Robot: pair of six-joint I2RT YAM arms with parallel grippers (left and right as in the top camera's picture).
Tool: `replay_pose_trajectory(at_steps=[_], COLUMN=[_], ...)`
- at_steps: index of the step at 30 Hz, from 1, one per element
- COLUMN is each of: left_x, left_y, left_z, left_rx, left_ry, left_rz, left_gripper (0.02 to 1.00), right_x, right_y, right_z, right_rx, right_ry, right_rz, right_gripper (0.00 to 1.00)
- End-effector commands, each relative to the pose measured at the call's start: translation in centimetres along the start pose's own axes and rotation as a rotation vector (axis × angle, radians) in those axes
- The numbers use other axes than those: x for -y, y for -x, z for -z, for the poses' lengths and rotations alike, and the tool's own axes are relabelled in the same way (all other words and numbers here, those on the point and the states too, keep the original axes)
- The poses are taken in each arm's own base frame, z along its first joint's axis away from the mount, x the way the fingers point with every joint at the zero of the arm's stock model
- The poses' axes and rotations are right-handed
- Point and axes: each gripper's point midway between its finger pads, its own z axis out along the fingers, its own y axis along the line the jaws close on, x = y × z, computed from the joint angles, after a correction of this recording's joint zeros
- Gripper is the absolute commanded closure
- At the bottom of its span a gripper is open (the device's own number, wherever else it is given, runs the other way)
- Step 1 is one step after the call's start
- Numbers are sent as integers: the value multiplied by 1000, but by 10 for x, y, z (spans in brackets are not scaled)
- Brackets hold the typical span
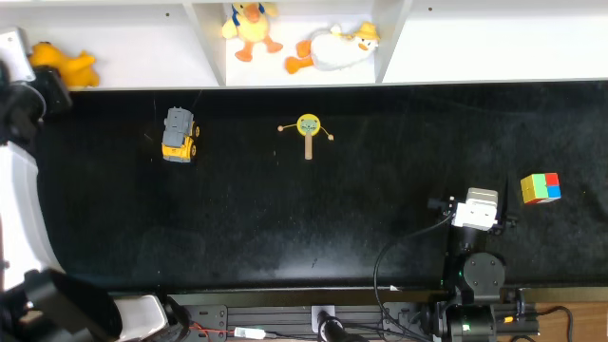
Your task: Store Toys
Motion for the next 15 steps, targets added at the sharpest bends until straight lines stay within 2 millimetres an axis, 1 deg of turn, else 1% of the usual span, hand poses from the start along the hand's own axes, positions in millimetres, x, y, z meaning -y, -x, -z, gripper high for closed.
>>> replay_pose_trajectory(at_steps=[1, 9, 15], left_x=[-9, -26, -28], left_y=[13, 19, 20], left_z=[-4, -10, -21], left_rx=[22, 25, 16], left_ry=[43, 129, 131], left_rz=[-2, -3, -2], left_gripper=[809, 801, 801], right_x=[-2, -2, -2], right_y=[-3, -3, -3], right_z=[0, 0, 0], right_rx=[0, 0, 0], right_ry=[2, 2, 2], right_rz=[0, 0, 0], right_gripper=[5, 7, 5])
